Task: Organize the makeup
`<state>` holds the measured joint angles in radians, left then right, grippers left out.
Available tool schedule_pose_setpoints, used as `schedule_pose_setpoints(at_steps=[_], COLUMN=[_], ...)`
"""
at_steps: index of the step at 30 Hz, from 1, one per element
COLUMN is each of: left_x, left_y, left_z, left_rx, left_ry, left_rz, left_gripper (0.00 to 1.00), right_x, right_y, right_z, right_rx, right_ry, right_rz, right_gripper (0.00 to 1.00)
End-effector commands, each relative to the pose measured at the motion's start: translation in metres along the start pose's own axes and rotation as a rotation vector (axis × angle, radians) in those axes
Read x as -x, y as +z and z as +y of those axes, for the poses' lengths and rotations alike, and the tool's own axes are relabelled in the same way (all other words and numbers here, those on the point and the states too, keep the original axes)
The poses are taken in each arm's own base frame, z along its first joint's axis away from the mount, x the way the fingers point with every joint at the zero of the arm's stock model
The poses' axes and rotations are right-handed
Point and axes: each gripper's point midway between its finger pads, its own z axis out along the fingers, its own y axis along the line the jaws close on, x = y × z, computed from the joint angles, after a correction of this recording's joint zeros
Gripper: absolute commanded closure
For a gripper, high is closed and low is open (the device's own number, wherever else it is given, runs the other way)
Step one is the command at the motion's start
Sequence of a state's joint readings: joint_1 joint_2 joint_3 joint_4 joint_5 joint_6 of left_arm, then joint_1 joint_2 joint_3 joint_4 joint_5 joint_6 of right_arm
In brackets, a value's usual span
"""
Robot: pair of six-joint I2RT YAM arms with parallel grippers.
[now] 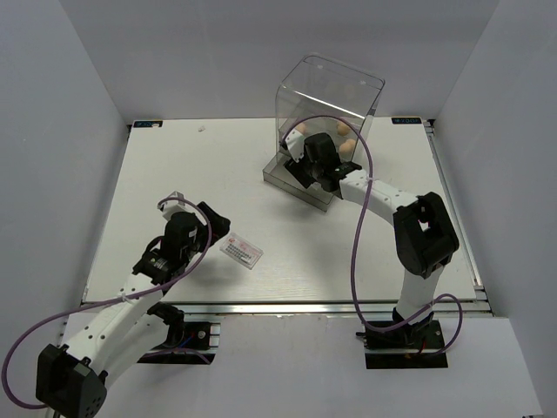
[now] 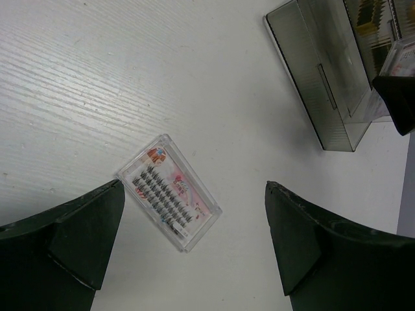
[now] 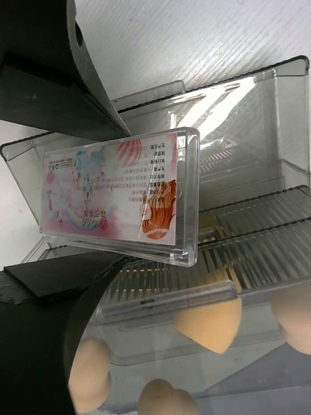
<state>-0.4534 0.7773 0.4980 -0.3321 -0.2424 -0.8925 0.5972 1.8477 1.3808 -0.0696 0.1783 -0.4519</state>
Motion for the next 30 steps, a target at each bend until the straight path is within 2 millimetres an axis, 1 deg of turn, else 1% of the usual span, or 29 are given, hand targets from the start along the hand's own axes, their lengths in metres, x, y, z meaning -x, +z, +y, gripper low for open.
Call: schedule_pose_setpoints(at_steps=[1, 2, 3, 6, 8, 9, 10, 12, 14, 17, 18, 20, 21, 22, 23, 24, 25, 26, 27, 28, 29, 30], left_x=[0.0, 0.0, 0.001, 0.0, 0.0, -0.001, -0.001, -0.003, -0.007, -0.011, -0.012, -0.014, -0.015, -0.015, -0.017, -0.018, -0.018, -0.018, -0.019, -0.019, -0.02, -0.021], left_y=[0.0, -0.001, -0.002, -0.003, -0.005, -0.005, -0.005, -0.004, -0.003, 0.0, 0.0, 0.002, 0.002, 0.003, 0.004, 0.005, 0.005, 0.006, 0.007, 0.007, 0.007, 0.008], left_z=[-0.002, -0.002, -0.001, 0.001, 0.001, 0.002, 0.003, 0.005, 0.006, 0.008, 0.008, 0.008, 0.008, 0.008, 0.008, 0.008, 0.007, 0.009, 0.009, 0.01, 0.011, 0.011], left_rx=[-0.014, -0.013, -0.013, -0.011, -0.013, -0.012, -0.011, 0.001, 0.01, 0.03, 0.035, 0.046, 0.048, 0.049, 0.05, 0.053, 0.053, 0.063, 0.069, 0.072, 0.078, 0.078], left_ry=[-0.01, -0.011, -0.014, -0.02, -0.023, -0.028, -0.032, -0.055, -0.06, -0.069, -0.075, -0.081, -0.089, -0.093, -0.095, -0.103, -0.106, -0.121, -0.123, -0.127, -0.139, -0.145], left_rz=[0.001, 0.001, -0.003, -0.003, -0.005, -0.004, -0.005, -0.001, 0.015, 0.04, 0.043, 0.056, 0.063, 0.065, 0.074, 0.077, 0.077, 0.074, 0.076, 0.077, 0.079, 0.082], left_gripper=[0.02, 0.02, 0.02, 0.02, 0.02, 0.02, 0.02, 0.02, 0.02, 0.02, 0.02, 0.03, 0.04, 0.04, 0.05, 0.06, 0.09, 0.1, 0.12, 0.18, 0.21, 0.22], right_x=[0.008, 0.006, 0.003, -0.001, -0.002, -0.002, -0.001, -0.001, 0.001, 0.007, 0.004, 0.013, 0.011, 0.025, 0.028, 0.029, 0.048, 0.038, 0.042, 0.055, 0.054, 0.049], right_y=[0.004, 0.004, 0.005, 0.006, 0.005, 0.004, 0.004, 0.003, 0.002, -0.001, -0.004, -0.014, -0.02, -0.033, -0.042, -0.053, -0.077, -0.083, -0.094, -0.115, -0.122, -0.128], right_z=[-0.005, -0.004, -0.002, 0.002, 0.003, 0.004, 0.004, 0.003, 0.004, 0.004, 0.006, 0.008, 0.014, 0.018, 0.026, 0.029, 0.036, 0.044, 0.049, 0.054, 0.059, 0.068], right_rx=[-0.04, -0.038, -0.033, -0.019, -0.012, -0.009, -0.007, -0.006, -0.002, 0.006, 0.02, 0.059, 0.1, 0.158, 0.22, 0.275, 0.35, 0.393, 0.428, 0.469, 0.492, 0.534], right_ry=[0.007, 0.005, 0.004, 0.005, 0.008, 0.009, 0.009, 0.008, 0.008, 0.015, 0.02, 0.018, 0.005, -0.008, -0.025, -0.037, -0.044, -0.042, -0.046, -0.058, -0.051, -0.037], right_rz=[-0.05, -0.046, -0.04, -0.031, -0.03, -0.031, -0.032, -0.032, -0.038, -0.057, -0.04, -0.057, -0.043, -0.096, -0.123, -0.153, -0.253, -0.26, -0.298, -0.37, -0.385, -0.388], right_gripper=[0.5, 0.46, 0.38, 0.28, 0.26, 0.22, 0.21, 0.13, 0.11, 0.11, 0.11, 0.11, 0.11, 0.12, 0.16, 0.17, 0.19, 0.24, 0.28, 0.35, 0.57, 0.69])
